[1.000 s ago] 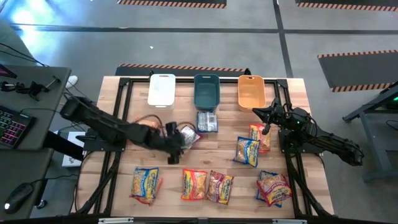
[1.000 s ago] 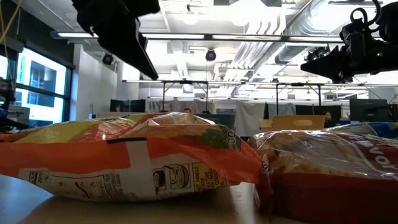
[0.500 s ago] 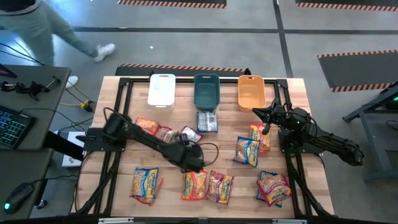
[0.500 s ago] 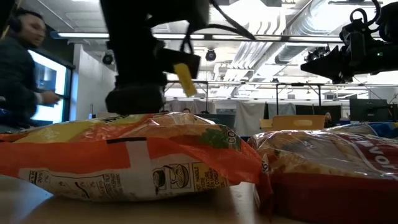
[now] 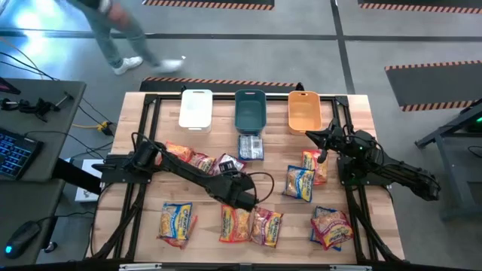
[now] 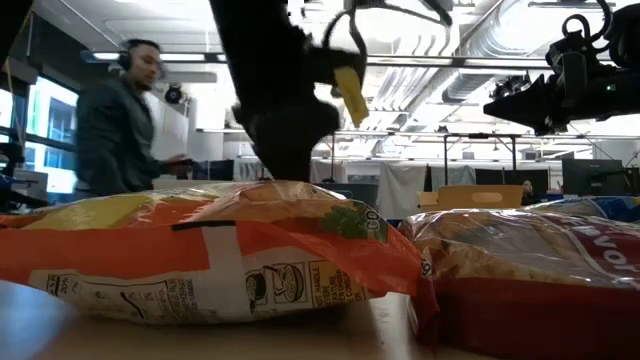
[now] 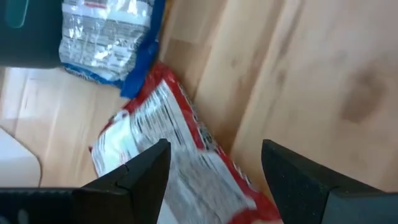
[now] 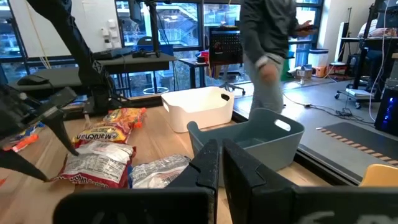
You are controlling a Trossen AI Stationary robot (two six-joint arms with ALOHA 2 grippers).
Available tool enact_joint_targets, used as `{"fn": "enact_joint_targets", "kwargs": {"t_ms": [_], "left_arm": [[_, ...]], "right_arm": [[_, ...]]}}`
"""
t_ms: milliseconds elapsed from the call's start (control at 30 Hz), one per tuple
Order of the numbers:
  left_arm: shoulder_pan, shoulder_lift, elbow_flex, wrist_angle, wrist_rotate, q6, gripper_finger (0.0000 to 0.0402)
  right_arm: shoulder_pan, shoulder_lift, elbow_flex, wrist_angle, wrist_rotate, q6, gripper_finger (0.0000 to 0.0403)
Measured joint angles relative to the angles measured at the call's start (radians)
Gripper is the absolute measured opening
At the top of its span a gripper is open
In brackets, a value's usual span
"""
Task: Sort Maruchan noodles
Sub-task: Put the red noodle pack into the white bin
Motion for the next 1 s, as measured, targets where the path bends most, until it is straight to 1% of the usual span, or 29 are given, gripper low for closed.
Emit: {"fn": "enact_joint_targets", "kwargs": {"t_ms": [133, 267, 400, 567, 633, 700, 800, 900, 967, 1000], "left_arm": [[0.010, 0.037, -0.003, -0.004, 0.001, 0.059, 0.0238], [0.013, 0.074, -0.002, -0.028, -0.004, 0.087, 0.0238], [0.014, 0.090, -0.001, -0.105, -0.060, 0.068, 0.0237], [0.027, 0.091, -0.002, -0.174, -0.074, 0.060, 0.0230], [0.032, 0.091, -0.002, -0.215, -0.074, 0.061, 0.0212], [0.038, 0.090, -0.011, -0.232, -0.072, 0.064, 0.0186], [0.049, 0.091, -0.032, -0.252, -0.065, 0.104, 0.0132], [0.055, 0.091, -0.040, -0.260, -0.038, 0.175, 0.0067], [0.052, 0.091, -0.042, -0.264, -0.038, 0.215, 0.0023], [0.046, 0.090, -0.042, -0.269, -0.047, 0.227, 0.0012]], "right_arm": [[0.000, 0.000, 0.000, 0.000, 0.000, 0.000, 0.0004], [0.000, 0.000, 0.000, 0.000, 0.000, 0.000, 0.0004], [0.000, 0.000, 0.000, 0.000, 0.000, 0.000, 0.0004], [0.000, 0.000, 0.000, 0.000, 0.000, 0.000, 0.0004], [0.000, 0.000, 0.000, 0.000, 0.000, 0.004, 0.0004], [0.000, 0.000, 0.000, 0.000, 0.000, 0.004, 0.0004], [0.000, 0.000, 0.000, 0.000, 0.000, 0.004, 0.0004], [0.000, 0.000, 0.000, 0.000, 0.000, 0.004, 0.0004], [0.000, 0.000, 0.000, 0.000, 0.000, 0.004, 0.0004], [0.000, 0.000, 0.000, 0.000, 0.000, 0.004, 0.0004]]}}
